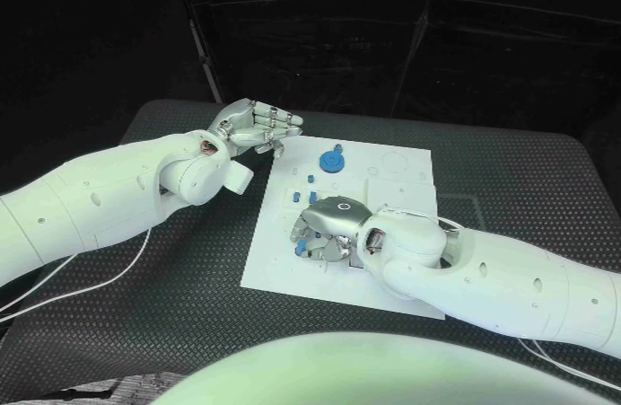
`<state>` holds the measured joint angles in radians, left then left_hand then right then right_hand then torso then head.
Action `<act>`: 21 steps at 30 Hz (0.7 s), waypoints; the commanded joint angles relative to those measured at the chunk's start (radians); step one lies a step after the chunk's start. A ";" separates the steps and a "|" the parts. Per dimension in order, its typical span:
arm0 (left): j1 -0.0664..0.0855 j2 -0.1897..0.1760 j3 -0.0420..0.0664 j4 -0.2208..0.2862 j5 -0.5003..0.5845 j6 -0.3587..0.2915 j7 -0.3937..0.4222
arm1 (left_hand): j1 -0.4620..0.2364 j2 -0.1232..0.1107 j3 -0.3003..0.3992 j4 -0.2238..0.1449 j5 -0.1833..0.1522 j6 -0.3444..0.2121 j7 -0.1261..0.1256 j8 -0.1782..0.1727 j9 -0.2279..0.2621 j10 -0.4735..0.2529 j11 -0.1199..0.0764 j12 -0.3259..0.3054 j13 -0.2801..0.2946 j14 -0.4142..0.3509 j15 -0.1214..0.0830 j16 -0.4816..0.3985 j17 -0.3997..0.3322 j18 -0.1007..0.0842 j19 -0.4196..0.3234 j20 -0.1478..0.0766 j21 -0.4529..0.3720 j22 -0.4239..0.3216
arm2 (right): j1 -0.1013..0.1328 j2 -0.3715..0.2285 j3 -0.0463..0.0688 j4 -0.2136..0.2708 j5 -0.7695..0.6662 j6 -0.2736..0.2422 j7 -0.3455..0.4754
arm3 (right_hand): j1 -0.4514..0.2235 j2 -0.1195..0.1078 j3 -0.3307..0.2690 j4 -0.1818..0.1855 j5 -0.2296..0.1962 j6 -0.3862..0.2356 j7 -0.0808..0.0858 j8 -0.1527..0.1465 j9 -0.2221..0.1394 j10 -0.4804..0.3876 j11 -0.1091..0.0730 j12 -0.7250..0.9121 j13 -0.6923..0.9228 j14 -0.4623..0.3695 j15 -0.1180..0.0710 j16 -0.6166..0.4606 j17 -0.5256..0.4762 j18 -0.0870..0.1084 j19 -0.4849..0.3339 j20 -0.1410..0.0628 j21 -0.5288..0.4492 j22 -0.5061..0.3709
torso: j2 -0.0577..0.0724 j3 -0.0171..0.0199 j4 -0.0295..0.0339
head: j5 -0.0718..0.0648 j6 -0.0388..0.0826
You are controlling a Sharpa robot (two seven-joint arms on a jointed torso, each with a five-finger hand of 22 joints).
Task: Assemble the parts on the task board
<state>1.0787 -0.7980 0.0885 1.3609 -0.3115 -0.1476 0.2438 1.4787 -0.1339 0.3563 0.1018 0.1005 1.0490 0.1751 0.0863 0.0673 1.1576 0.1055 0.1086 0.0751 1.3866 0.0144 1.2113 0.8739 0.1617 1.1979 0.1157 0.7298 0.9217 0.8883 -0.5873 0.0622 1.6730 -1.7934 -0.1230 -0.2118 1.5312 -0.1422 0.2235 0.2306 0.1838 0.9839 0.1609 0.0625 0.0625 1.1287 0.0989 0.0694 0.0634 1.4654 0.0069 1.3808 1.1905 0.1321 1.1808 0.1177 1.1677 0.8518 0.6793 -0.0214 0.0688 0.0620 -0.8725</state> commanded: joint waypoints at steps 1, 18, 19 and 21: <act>0.001 0.002 0.001 0.000 0.005 0.017 -0.002 | -0.007 -0.002 0.003 -0.004 0.001 -0.004 0.001 -0.005 -0.001 -0.007 -0.001 0.003 -0.001 -0.003 0.002 -0.006 -0.001 0.011 -0.003 0.002 -0.006 -0.002 | 0.002 0.001 0.000 0.002 -0.010 -0.073 0.012 | -0.019 -0.004 -0.017 -0.005 -0.006 -0.028 -0.002 -0.001 0.002 -0.027 0.001 0.005 0.002 0.029 0.009 -0.013 -0.017 0.015 -0.020 0.002 -0.019 -0.029 | 0.000 0.0006 -0.0006 | -0.001 0.000; 0.001 -0.003 0.001 -0.006 0.005 0.023 -0.010 | -0.008 -0.002 0.002 -0.004 0.000 -0.005 0.001 -0.006 -0.001 -0.007 -0.001 0.003 -0.001 -0.002 0.002 -0.006 0.000 0.011 -0.003 0.002 -0.007 -0.002 | -0.002 -0.158 0.003 0.148 0.079 -0.286 0.052 | -0.061 -0.006 -0.208 -0.008 0.004 -0.117 -0.009 0.004 0.007 -0.113 0.000 0.118 0.012 0.016 0.009 -0.025 -0.050 0.021 -0.041 0.005 -0.053 -0.070 | -0.003 0.0005 -0.0026 | -0.018 0.000; 0.001 -0.004 0.001 -0.006 0.005 0.024 -0.010 | -0.008 -0.002 0.002 -0.004 0.000 -0.005 0.001 -0.006 -0.001 -0.007 -0.001 0.003 -0.001 -0.002 0.002 -0.006 0.000 0.011 -0.003 0.002 -0.007 -0.002 | -0.002 -0.179 0.006 0.162 0.098 -0.289 0.048 | -0.058 -0.002 -0.213 -0.008 0.006 -0.108 -0.003 0.007 0.008 -0.106 -0.002 0.130 0.013 0.018 0.008 -0.022 -0.044 0.020 -0.036 0.003 -0.049 -0.064 | -0.003 -0.0004 -0.0018 | -0.024 0.000; 0.001 -0.005 0.001 -0.006 0.005 0.023 -0.010 | -0.008 -0.002 0.002 -0.004 0.000 -0.005 0.001 -0.006 -0.001 -0.007 -0.001 0.003 -0.001 -0.002 0.002 -0.006 0.000 0.011 -0.003 0.002 -0.007 -0.002 | -0.002 -0.217 0.019 0.180 0.144 -0.295 0.035 | -0.058 0.008 -0.222 -0.005 0.010 -0.069 0.005 0.023 0.015 -0.074 0.000 0.160 0.019 0.026 0.008 -0.012 -0.029 0.016 -0.019 0.002 -0.035 -0.043 | -0.003 -0.0009 -0.0017 | -0.032 0.000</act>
<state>1.0787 -0.8025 0.0885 1.3542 -0.3115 -0.1361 0.2337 1.4786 -0.1339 0.3563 0.1018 0.1005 1.0490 0.1751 0.0863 0.0673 1.1576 0.1055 0.1086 0.0751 1.3866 0.0144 1.2113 0.8740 0.1617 1.1979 0.1157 0.7298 0.9205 0.8839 -0.7987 0.0796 1.8440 -1.7327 -0.3617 -0.1746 1.4713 -0.1402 0.0060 0.2273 0.1894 0.9069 0.1651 0.0817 0.0758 1.0474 0.0986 0.2227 0.0817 1.4668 0.0126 1.3653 1.1573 0.1483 1.1570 0.1196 1.1301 0.8056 0.6779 -0.0207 0.0668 0.0365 -0.8725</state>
